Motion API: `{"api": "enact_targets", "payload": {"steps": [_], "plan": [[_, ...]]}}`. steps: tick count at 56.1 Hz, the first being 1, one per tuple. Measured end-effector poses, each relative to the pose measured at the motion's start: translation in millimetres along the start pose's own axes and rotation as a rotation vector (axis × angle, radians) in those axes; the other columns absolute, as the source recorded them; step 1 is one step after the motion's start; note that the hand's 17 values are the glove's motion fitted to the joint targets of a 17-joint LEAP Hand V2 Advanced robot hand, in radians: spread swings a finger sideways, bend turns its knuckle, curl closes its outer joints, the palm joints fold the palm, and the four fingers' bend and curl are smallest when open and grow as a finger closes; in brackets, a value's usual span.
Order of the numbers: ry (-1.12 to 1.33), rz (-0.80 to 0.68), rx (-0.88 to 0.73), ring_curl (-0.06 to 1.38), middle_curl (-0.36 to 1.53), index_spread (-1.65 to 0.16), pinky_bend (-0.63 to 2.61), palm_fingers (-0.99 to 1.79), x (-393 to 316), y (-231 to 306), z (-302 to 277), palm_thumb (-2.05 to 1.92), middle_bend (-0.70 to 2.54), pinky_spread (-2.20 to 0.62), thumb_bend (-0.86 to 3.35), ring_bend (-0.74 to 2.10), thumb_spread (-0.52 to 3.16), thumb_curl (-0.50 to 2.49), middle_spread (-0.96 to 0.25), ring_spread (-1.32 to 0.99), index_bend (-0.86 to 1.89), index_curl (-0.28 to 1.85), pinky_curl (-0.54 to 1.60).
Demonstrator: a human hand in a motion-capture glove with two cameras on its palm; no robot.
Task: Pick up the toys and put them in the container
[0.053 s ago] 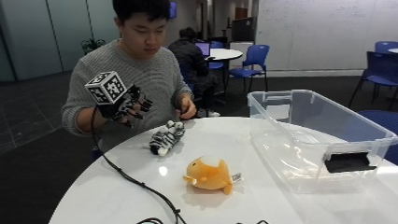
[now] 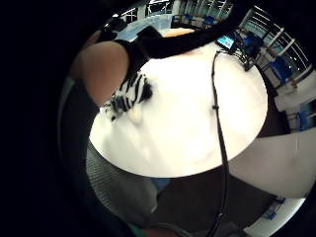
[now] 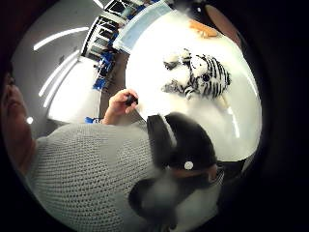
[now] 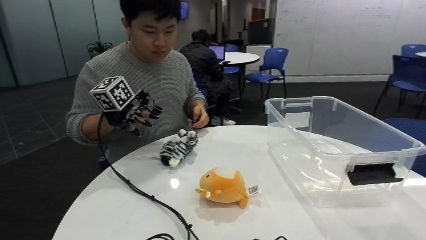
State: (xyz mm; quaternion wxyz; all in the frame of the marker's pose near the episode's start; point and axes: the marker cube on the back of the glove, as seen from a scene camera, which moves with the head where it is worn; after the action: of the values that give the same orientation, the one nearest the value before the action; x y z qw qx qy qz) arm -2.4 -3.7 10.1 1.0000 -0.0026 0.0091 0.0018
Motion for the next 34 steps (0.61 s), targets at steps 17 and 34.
{"api": "enact_targets", "payload": {"steps": [17, 34], "plan": [[-0.016, 0.013, 0.006, 0.15, 0.08, -0.34, 0.83, 0.12, 3.0, 6.3, -15.0, 0.0, 0.15, 0.03, 0.02, 0.41, 1.27, 0.09, -0.16, -0.15, 0.2, 0.19, 0.28], [0.009, 0.015, -0.004, 0.19, 0.16, -0.37, 0.88, 0.06, 0.2, -10.4, -14.7, -0.01, 0.16, 0.03, -0.01, 0.46, 1.4, 0.16, -0.17, -0.17, 0.2, 0.29, 0.31]]}}
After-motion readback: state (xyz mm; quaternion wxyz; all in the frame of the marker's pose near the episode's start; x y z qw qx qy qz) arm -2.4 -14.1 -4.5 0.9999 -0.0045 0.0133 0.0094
